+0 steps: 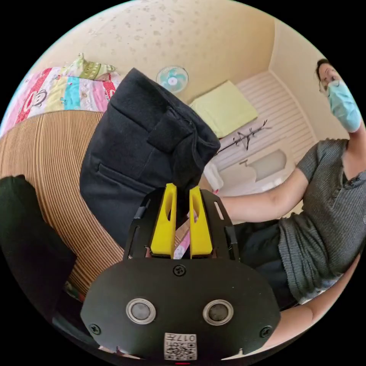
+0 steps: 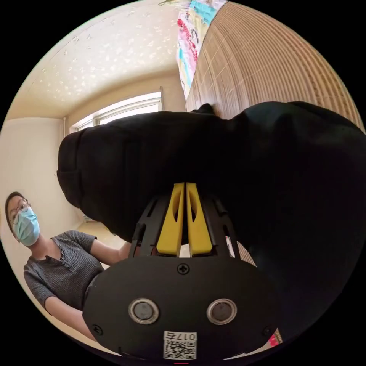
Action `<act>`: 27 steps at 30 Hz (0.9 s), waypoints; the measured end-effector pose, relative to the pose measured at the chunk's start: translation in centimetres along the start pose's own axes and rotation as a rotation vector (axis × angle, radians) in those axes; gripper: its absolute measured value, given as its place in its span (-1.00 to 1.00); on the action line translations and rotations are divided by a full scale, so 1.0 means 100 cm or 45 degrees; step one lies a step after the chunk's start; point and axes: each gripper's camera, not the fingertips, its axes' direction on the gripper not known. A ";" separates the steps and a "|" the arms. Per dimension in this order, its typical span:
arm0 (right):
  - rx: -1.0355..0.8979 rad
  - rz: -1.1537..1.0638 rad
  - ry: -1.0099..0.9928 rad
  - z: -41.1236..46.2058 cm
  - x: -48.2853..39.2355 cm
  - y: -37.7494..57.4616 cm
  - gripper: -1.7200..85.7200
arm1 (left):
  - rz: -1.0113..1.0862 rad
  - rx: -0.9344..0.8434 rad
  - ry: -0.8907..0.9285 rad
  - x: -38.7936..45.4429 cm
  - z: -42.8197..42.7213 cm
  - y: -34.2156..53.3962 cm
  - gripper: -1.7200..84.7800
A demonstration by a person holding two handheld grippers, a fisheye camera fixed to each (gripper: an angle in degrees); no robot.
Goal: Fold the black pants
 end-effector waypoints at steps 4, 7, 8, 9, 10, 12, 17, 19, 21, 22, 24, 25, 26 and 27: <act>0.204 0.252 0.257 -0.083 0.018 0.068 -0.95 | 0.087 -0.565 0.061 0.000 0.166 -0.027 -0.85; 0.358 0.746 0.573 -0.145 0.047 0.141 -0.95 | -0.092 -0.743 0.206 -0.024 0.246 -0.005 -0.81; 0.406 0.783 0.596 -0.157 0.048 0.157 -0.95 | -0.167 -0.707 0.198 -0.033 0.252 0.007 -0.79; 0.472 0.786 0.579 -0.174 0.045 0.182 -0.95 | -0.212 -0.684 0.175 -0.038 0.252 0.013 -0.79; 0.534 0.792 0.539 -0.188 0.040 0.202 -0.95 | -0.304 -0.620 0.095 -0.049 0.243 0.025 -0.78; 0.600 0.735 0.528 -0.197 0.021 0.219 -0.94 | -0.465 -0.482 -0.122 -0.067 0.215 0.045 -0.76; 0.584 0.320 0.658 -0.163 -0.065 0.196 -0.93 | -0.892 -0.158 -0.326 -0.149 0.148 0.100 -0.48; 0.505 0.169 0.688 -0.128 -0.100 0.167 -0.93 | -0.935 -0.126 -0.235 -0.182 0.154 0.105 -0.46; 0.410 0.149 0.693 -0.100 -0.112 0.145 -0.94 | -0.935 -0.184 -0.151 -0.212 0.176 0.103 -0.45; 0.350 0.177 0.740 -0.082 -0.117 0.135 -0.94 | -0.939 -0.249 -0.019 -0.231 0.198 0.100 -0.46; 0.321 0.213 0.891 -0.062 -0.125 0.129 -0.95 | -1.042 -0.242 0.021 -0.250 0.211 0.098 -0.45; 0.351 0.201 1.075 -0.054 -0.136 0.131 -0.95 | -1.115 -0.289 -0.028 -0.259 0.213 0.100 -0.52; 0.376 0.207 1.182 -0.051 -0.141 0.133 -0.95 | -1.080 -0.327 -0.042 -0.262 0.213 0.099 -0.62; 0.414 0.244 1.355 -0.047 -0.146 0.136 -0.95 | -1.039 -0.348 0.003 -0.262 0.214 0.098 -0.68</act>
